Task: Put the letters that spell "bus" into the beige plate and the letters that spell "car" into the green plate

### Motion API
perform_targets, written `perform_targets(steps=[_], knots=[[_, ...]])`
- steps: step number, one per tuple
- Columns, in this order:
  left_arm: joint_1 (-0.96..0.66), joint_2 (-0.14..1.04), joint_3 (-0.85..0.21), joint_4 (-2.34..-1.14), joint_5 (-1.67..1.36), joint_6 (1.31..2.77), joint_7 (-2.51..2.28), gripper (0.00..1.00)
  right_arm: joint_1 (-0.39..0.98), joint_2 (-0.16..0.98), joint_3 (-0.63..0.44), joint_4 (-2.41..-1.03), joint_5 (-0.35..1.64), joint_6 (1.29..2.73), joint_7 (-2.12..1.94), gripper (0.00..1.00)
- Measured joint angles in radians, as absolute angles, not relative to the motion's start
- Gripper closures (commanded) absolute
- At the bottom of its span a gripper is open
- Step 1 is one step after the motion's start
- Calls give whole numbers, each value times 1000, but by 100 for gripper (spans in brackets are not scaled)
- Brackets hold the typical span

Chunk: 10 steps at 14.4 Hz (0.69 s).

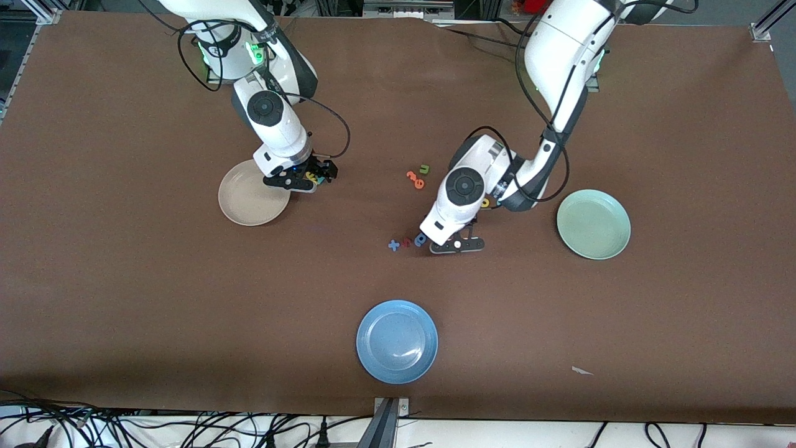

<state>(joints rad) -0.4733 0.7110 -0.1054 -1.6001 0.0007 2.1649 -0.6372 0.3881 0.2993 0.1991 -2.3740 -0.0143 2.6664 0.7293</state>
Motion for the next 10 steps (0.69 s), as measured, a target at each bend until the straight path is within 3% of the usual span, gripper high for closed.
perform_targets(steps=[7, 10], knots=[[-248, 618, -101, -1604, 2, 1920, -274, 100, 388, 348, 200, -2387, -28, 2744, 728, 16], [-154, 570, -104, -1645, 84, 1911, -180, 100, 388, 358, 200, -2395, -51, 2765, 728, 48]])
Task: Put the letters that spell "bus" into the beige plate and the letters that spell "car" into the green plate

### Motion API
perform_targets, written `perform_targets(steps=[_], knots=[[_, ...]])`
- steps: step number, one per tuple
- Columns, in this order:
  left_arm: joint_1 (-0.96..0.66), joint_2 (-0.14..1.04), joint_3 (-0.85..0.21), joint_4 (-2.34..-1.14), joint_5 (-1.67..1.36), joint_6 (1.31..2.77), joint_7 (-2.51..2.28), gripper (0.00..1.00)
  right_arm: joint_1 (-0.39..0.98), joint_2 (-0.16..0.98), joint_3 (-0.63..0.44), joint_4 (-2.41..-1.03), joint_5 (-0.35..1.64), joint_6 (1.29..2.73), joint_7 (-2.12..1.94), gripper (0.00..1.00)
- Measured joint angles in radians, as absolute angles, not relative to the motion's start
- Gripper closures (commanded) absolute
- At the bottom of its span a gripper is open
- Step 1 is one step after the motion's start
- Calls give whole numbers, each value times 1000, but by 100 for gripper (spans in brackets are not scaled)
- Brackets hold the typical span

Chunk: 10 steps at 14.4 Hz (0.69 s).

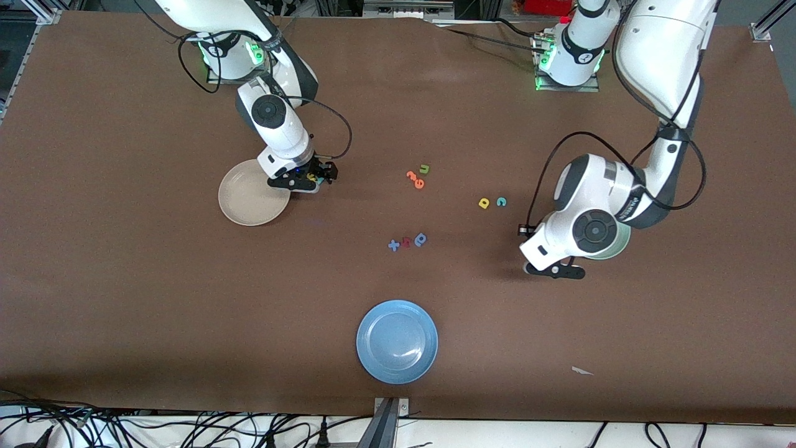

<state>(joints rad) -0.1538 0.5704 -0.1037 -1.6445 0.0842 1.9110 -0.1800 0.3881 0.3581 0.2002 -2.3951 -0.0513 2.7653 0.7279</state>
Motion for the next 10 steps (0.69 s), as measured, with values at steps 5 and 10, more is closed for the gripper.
perform_targets(steps=[5, 10], knots=[[-88, 510, -107, -1803, 108, 2047, -99, 100, 387, 355, 200, -2396, -83, 2768, 727, 100], [-31, 417, -108, -2011, 109, 2224, -38, 100, 387, 354, 200, -2396, -85, 2768, 726, 100]])
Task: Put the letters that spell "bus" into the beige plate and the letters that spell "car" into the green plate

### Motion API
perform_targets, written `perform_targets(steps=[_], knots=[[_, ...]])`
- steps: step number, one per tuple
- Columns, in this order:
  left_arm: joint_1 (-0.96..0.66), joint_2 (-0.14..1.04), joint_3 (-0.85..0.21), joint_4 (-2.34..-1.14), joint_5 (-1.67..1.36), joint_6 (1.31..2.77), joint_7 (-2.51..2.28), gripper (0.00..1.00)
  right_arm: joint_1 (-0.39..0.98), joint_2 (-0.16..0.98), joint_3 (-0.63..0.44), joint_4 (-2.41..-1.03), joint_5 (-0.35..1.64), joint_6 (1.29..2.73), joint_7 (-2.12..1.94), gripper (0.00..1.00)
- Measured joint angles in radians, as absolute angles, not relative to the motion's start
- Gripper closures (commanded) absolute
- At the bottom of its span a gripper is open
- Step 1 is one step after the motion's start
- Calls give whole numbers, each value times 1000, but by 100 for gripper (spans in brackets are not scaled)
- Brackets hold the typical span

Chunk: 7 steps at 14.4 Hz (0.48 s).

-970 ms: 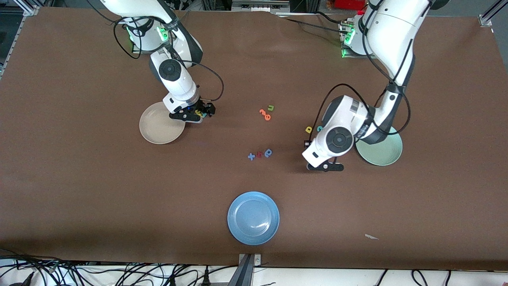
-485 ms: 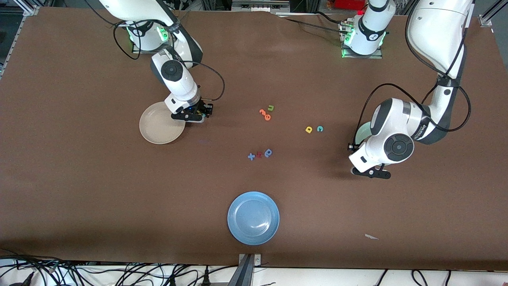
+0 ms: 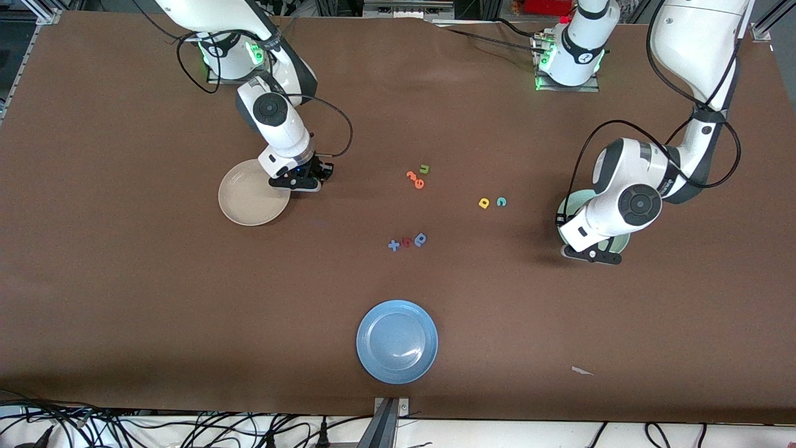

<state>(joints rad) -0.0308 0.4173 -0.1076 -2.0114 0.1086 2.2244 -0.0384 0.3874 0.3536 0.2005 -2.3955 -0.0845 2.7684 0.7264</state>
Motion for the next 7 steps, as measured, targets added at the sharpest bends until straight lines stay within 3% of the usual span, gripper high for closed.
perform_targets(steps=[3, 5, 6, 7], knots=[[33, 360, -107, -2134, 109, 2333, 33, 100, 387, 325, 201, -2387, -85, 2736, 718, 100], [74, 341, -107, -2200, 124, 2383, 69, 100, 387, 279, 201, -2368, -85, 2642, 701, 100], [86, 336, -107, -2223, 147, 2401, 71, 25, 386, 253, 201, -2356, -85, 2594, 687, 100], [95, 334, -107, -2237, 161, 2410, 71, 0, 383, 229, 201, -2346, -85, 2555, 671, 100]])
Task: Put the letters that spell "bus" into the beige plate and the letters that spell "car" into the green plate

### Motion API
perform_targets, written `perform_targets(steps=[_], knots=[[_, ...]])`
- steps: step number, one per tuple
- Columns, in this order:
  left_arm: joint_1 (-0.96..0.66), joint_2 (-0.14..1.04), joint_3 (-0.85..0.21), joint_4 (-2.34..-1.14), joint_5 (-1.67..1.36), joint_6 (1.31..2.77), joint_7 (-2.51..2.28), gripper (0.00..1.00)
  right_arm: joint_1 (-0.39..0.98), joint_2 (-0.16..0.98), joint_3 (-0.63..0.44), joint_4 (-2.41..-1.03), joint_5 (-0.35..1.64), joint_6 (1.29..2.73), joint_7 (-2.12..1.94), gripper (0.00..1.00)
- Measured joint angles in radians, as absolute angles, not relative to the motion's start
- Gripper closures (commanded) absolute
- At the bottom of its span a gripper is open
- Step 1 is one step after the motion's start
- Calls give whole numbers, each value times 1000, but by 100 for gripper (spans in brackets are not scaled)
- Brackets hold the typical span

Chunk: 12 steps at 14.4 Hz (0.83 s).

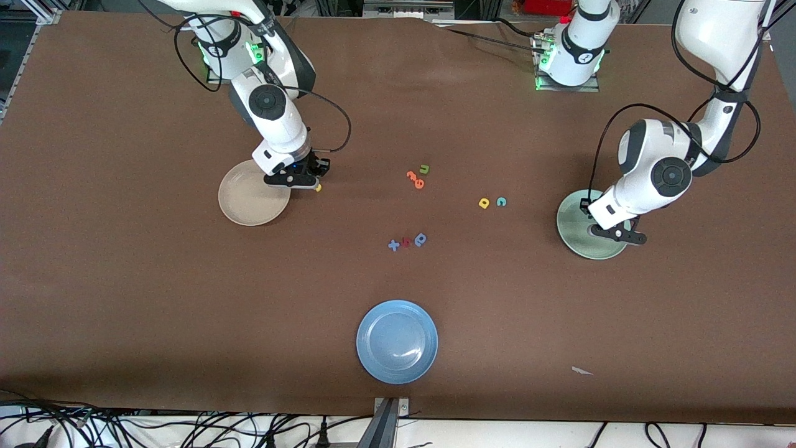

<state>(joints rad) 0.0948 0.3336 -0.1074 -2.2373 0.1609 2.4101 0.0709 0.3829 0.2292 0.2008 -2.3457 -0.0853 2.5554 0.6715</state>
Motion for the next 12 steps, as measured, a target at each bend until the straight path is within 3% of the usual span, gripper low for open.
perform_targets(steps=[4, 8, 9, 10, 11, 12], knots=[[98, 328, -121, -2233, 163, 2418, 71, 0, 289, 169, 201, -2328, -85, 2454, 490, 100], [87, 321, -229, -2213, 134, 2418, -72, 0, 82, 161, 227, -2316, -85, 2399, 196, 100], [80, 322, -269, -2209, 122, 2418, -135, 0, 51, 162, 229, -2314, -85, 2394, 159, 78], [71, 322, -311, -2205, 112, 2419, -202, 0, 34, 163, 231, -2314, -85, 2390, 144, 21], [65, 323, -351, -2203, 106, 2421, -271, 0, 29, 165, 235, -2314, -84, 2387, 143, 14], [61, 325, -393, -2203, 101, 2432, -343, 0, 29, 168, 243, -2314, -84, 2386, 148, 0]])
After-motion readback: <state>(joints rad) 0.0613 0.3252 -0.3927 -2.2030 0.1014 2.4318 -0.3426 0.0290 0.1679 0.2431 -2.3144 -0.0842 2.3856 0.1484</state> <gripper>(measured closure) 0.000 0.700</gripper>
